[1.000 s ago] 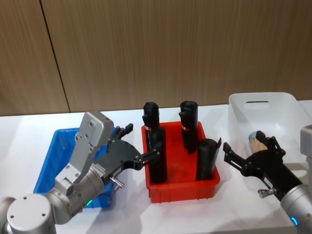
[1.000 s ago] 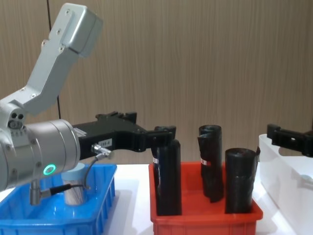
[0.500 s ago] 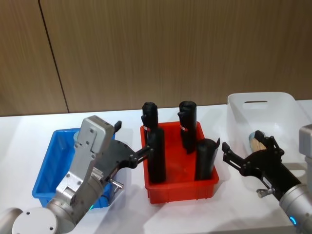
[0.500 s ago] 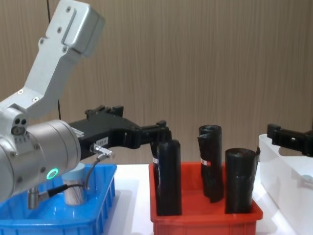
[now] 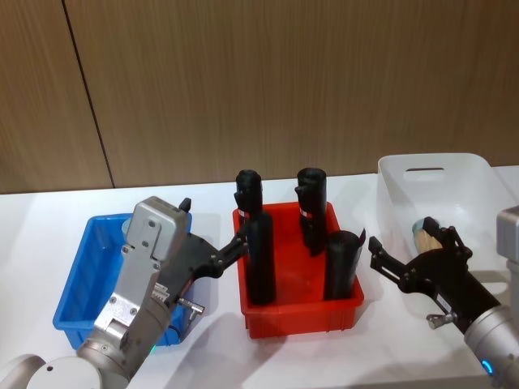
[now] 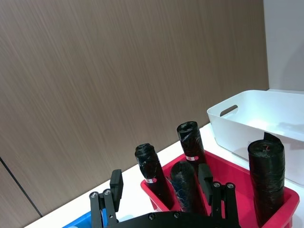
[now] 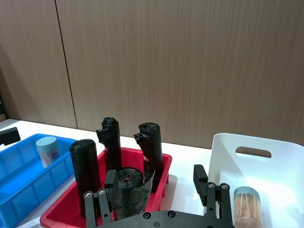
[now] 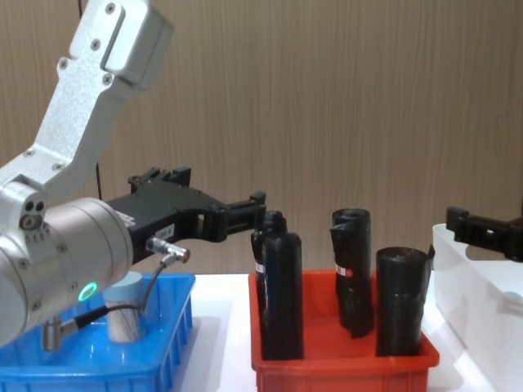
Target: Pick the cotton swabs from the blue box and place them into the white box.
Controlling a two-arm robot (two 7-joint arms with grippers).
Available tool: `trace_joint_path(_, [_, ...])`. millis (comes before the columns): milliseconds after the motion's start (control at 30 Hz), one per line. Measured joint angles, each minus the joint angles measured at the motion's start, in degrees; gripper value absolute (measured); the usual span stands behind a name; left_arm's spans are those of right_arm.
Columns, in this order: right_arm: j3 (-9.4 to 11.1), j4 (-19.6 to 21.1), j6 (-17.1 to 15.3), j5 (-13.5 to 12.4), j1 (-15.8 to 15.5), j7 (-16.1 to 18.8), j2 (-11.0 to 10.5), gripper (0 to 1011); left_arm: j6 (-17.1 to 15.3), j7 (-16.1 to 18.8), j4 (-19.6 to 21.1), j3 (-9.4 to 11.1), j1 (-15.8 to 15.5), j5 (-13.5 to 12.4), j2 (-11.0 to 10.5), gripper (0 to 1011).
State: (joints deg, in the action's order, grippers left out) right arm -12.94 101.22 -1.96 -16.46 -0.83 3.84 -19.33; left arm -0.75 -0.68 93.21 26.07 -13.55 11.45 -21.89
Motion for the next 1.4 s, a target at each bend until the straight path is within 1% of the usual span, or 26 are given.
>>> trace_joint_path(133, [0.01,-0.01,-0.14,0.0,0.01,0.21,0.0,1002,0.0,0.04,0.01,0.0,0.0,-0.01,0.0,1004])
trace_joint_path(300, [0.04,-0.03,-1.13,-0.02,0.11,1.26,-0.13,1001,0.0,0.05,0.01,0.0,0.0,-0.01,0.0,1004])
trace_joint_path(733, [-0.16,-1.34,-4.61,0.51,1.5,6.34,-0.32,1002,-0.01,0.06,0.0,-0.05,-0.04,0.01,0.0,1004])
trace_joint_path(833, [-0.33,-2.7,-5.36,0.96,2.58,7.75,0.02,1002,-0.02,0.06,-0.01,-0.05,-0.04,0.02,-0.01,1004])
trace_joint_path(900, [-0.36,-3.0,-5.53,1.04,2.82,8.07,0.11,1001,-0.03,0.06,-0.02,-0.05,-0.04,0.03,0.0,1004])
trace_joint_path(1000, [-0.53,-4.76,-6.12,1.53,4.08,9.15,0.67,1002,-0.04,0.05,-0.03,-0.05,-0.04,0.03,0.0,1004])
trace_joint_path(1400, [-1.32,-10.59,-7.11,3.36,8.23,11.68,2.81,1002,-0.05,0.05,-0.04,-0.05,-0.04,0.04,-0.01,1004])
